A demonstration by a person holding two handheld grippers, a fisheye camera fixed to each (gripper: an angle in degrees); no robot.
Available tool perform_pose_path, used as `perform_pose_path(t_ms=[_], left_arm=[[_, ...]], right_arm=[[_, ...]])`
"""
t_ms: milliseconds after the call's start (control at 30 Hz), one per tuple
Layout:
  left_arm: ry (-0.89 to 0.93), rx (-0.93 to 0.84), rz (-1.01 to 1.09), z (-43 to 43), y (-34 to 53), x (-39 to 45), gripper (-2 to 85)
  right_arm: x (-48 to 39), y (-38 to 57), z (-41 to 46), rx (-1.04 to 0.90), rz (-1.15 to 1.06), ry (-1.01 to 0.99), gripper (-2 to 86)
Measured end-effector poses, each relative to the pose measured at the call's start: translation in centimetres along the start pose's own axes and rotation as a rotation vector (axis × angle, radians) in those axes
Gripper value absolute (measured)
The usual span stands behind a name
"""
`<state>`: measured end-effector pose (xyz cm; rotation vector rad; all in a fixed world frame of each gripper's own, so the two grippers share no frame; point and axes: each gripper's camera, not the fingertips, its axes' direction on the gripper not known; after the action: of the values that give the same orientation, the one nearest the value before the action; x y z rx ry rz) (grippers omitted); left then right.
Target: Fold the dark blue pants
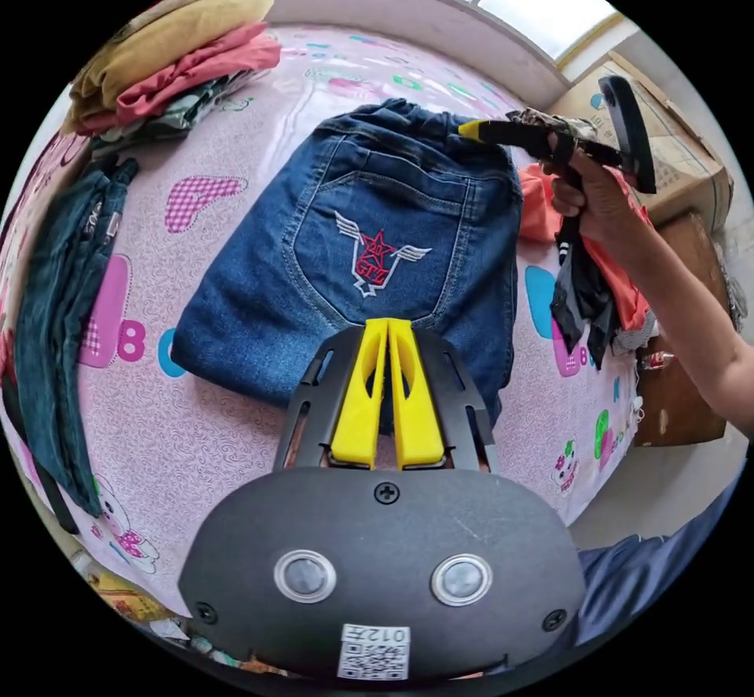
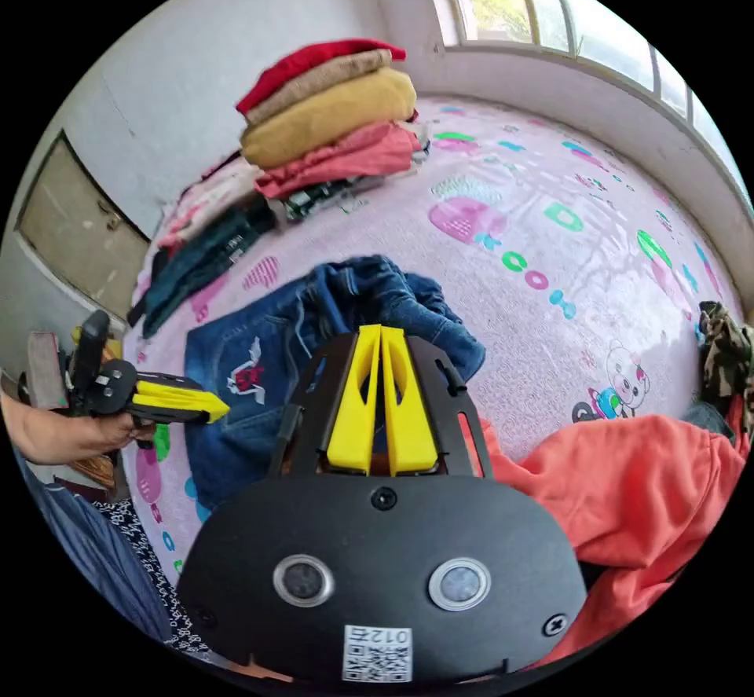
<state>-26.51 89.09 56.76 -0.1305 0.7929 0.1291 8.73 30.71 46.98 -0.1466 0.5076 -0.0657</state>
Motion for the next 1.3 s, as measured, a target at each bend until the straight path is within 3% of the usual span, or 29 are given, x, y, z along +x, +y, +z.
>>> perform_pose_path(t_ms=[200, 300, 433, 600, 800, 967, 1100, 1233, 1300], left_arm=[[0.186, 0.061, -0.115, -1.5, 1.1, -5.9, 0.3], [0.349, 0.153, -0.206, -3.6, 4.1, -9.3, 0.4], [0.512, 0.160, -0.391, -3.4, 9.7, -14.1, 0.5], [0.545, 0.055, -0.489, -0.9, 13.6, -16.8, 1.3], [0.614, 0.009, -0.606, 1.3, 15.8, -19.9, 5.4], [0.693, 0.045, -0.678, 1.9, 16.6, -22.9, 9.2], [0.780, 0.132, -0.733, 1.9, 16.3, -25.2, 12.4], [0.990, 0.299, -0.768, 1.8, 15.7, -26.7, 14.8], [0.964, 0.294, -0.763, 1.5, 15.0, -27.1, 15.3]], right_arm=[[-4.5, 5.4, -1.1, 0.124, 0.134, -0.149, 1.0], [-6.8, 13.2, -2.3, 0.202, 0.296, -0.422, 2.9], [-12.0, 27.6, 3.7, 0.162, 0.634, -0.749, 9.3], [-19.5, 37.0, 10.9, 0.151, 0.865, -0.882, 11.2], [-26.2, 35.9, 16.6, 0.101, 0.887, -0.955, 11.8], [-29.4, 34.2, 18.9, 0.036, 0.921, -0.976, 6.5], [-31.6, 34.0, 16.3, 0.144, 0.928, -1.101, 2.9], [-32.9, 32.9, 14.9, 0.129, 0.869, -1.086, 1.9], [-33.5, 32.7, 14.9, 0.119, 0.862, -1.085, 1.8]])
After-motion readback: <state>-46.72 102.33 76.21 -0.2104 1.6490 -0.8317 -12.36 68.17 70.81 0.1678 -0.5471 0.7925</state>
